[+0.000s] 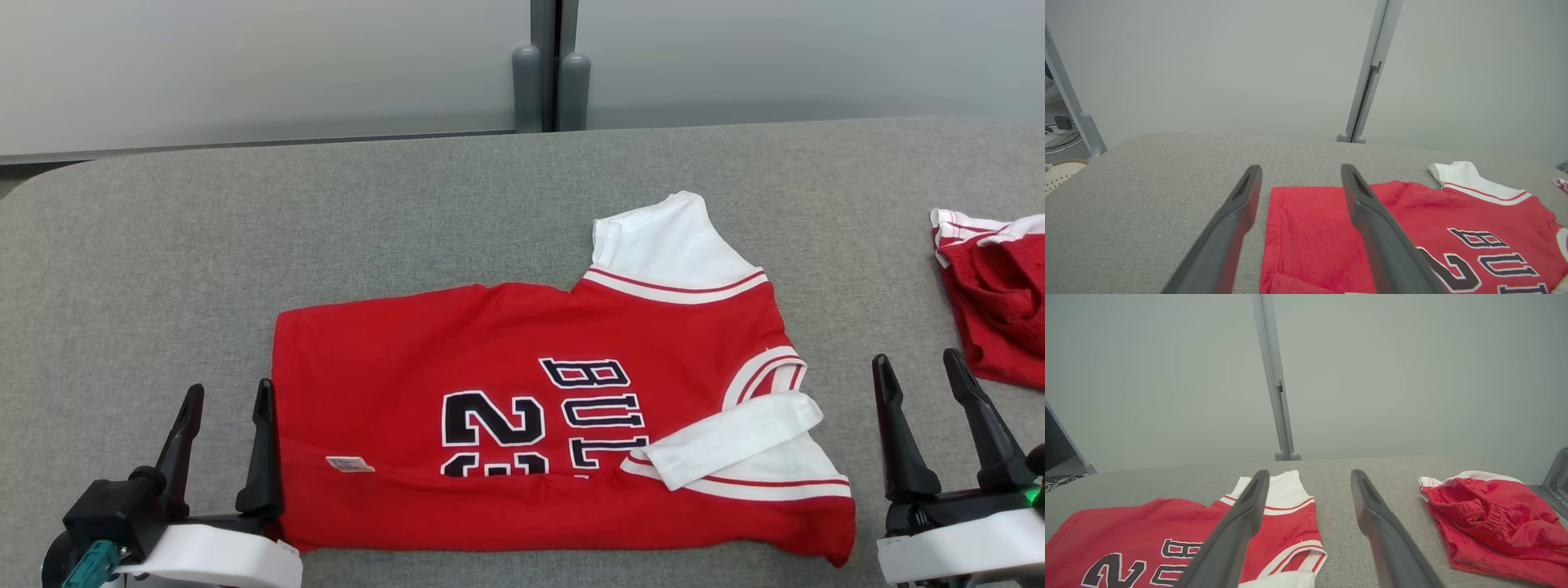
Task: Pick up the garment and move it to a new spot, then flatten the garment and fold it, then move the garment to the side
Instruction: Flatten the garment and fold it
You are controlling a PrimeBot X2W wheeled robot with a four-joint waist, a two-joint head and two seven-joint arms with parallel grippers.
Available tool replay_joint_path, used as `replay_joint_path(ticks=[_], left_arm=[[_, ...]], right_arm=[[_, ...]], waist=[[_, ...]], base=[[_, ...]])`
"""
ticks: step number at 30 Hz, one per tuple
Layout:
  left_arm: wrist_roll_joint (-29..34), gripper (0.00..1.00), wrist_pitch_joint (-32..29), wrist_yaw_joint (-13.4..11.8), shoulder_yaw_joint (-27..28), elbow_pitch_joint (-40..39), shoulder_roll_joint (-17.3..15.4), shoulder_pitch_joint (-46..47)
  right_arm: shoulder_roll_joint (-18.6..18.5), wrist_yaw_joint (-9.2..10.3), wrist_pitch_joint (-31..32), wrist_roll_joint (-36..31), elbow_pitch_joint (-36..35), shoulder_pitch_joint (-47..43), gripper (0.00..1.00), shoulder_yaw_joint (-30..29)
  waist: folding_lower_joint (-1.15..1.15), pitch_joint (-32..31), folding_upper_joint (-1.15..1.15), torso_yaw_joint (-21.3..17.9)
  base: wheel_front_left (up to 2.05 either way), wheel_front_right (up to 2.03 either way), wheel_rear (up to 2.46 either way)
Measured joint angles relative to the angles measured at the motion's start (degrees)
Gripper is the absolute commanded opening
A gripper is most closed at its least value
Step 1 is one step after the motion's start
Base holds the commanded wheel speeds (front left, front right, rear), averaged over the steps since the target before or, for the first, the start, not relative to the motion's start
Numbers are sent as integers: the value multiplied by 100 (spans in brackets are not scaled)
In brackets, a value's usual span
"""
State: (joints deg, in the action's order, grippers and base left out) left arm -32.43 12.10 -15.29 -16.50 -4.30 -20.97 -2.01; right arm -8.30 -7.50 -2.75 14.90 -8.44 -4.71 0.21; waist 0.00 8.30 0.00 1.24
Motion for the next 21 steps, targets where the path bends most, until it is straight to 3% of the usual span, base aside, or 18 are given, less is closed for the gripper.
replay_joint_path(ticks=[4,7,12,21], left_arm=[[13,100,-41,26,-81,12,16,75],[-45,100,-99,230,-140,212,47,485],[-396,100,-337,734,-143,1088,120,1400],[-1044,100,-934,1742,-146,3501,193,2889]], right_arm=[[41,0,25,-16,-77,21,100,-43],[116,0,31,-22,-141,112,100,-30],[202,0,31,-51,-182,288,100,70],[331,0,-81,-80,48,650,100,279]], waist=[[0,106,0,9],[0,241,0,15],[0,594,0,2],[0,1196,0,-146]], base=[[0,0,0],[0,0,0],[0,0,0],[0,0,0]])
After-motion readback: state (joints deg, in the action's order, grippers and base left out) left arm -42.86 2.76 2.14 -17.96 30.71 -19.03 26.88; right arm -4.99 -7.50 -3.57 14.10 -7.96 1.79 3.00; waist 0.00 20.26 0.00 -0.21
